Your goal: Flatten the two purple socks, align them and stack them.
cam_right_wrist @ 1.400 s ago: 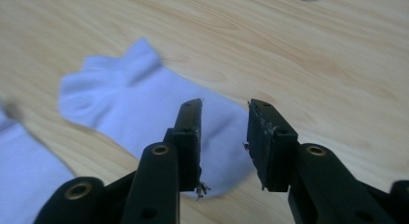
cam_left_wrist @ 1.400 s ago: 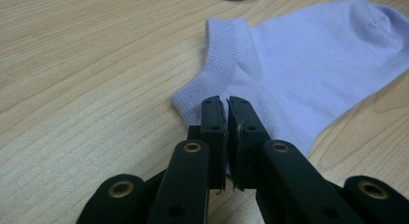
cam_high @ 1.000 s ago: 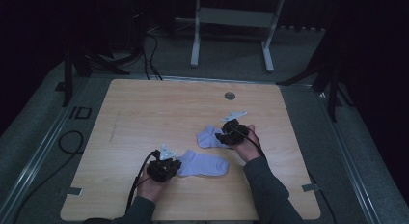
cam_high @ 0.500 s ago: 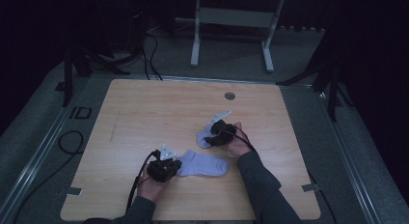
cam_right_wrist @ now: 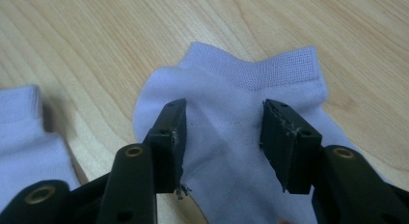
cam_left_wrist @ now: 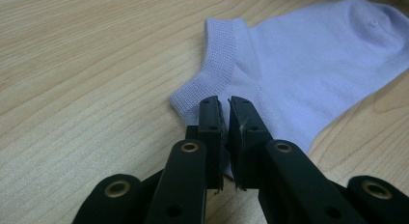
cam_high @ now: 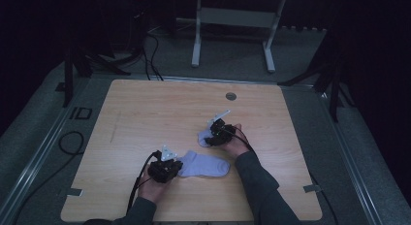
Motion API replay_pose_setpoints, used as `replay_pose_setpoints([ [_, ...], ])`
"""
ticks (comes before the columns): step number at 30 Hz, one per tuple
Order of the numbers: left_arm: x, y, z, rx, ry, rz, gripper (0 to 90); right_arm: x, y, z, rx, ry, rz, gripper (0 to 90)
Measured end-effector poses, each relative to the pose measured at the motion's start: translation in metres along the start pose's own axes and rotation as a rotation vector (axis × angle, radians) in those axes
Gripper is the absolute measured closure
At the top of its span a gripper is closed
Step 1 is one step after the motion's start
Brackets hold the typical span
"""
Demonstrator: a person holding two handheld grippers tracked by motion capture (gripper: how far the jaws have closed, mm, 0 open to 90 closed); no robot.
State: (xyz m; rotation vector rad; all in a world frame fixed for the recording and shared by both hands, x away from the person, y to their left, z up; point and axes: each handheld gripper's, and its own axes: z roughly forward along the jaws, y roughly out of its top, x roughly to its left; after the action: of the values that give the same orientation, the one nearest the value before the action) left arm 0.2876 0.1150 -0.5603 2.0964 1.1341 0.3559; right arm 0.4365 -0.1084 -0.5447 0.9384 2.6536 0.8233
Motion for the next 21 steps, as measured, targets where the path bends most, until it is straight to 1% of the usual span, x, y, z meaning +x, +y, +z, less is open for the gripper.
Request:
replay_pose_setpoints([
  [2, 0.000, 0.000, 0.000, -0.001, 0.000, 0.000, 83.6, -0.001, 0.000, -0.001, -0.006, -0.010, 0.017, 63.7],
  [3, 0.000, 0.000, 0.000, -0.001, 0.000, 0.000, 83.6, -0.001, 0.000, -0.001, -0.006, -0.010, 0.017, 63.7],
  [4, 0.000, 0.000, 0.000, -0.001, 0.000, 0.001, 83.6, -0.001, -0.001, -0.001, -0.008, -0.016, 0.026, 67.3],
  [5, 0.000, 0.000, 0.000, -0.001, 0.000, 0.000, 83.5, -0.002, -0.001, -0.001, -0.012, -0.028, 0.043, 74.9],
  [8, 0.000, 0.000, 0.000, -0.001, 0.000, 0.002, 83.2, -0.003, -0.002, -0.002, -0.012, -0.034, 0.064, 82.2],
  [13, -0.001, 0.000, 0.001, -0.005, 0.000, 0.001, 82.9, -0.006, -0.005, -0.003, -0.025, -0.009, 0.100, 84.4],
  [16, -0.001, 0.000, 0.001, -0.005, 0.001, 0.000, 82.9, -0.008, -0.007, -0.004, -0.031, 0.002, 0.113, 84.7],
  [21, -0.001, 0.000, 0.000, -0.004, 0.001, 0.000, 82.9, -0.010, -0.011, -0.007, -0.039, 0.007, 0.129, 85.2],
])
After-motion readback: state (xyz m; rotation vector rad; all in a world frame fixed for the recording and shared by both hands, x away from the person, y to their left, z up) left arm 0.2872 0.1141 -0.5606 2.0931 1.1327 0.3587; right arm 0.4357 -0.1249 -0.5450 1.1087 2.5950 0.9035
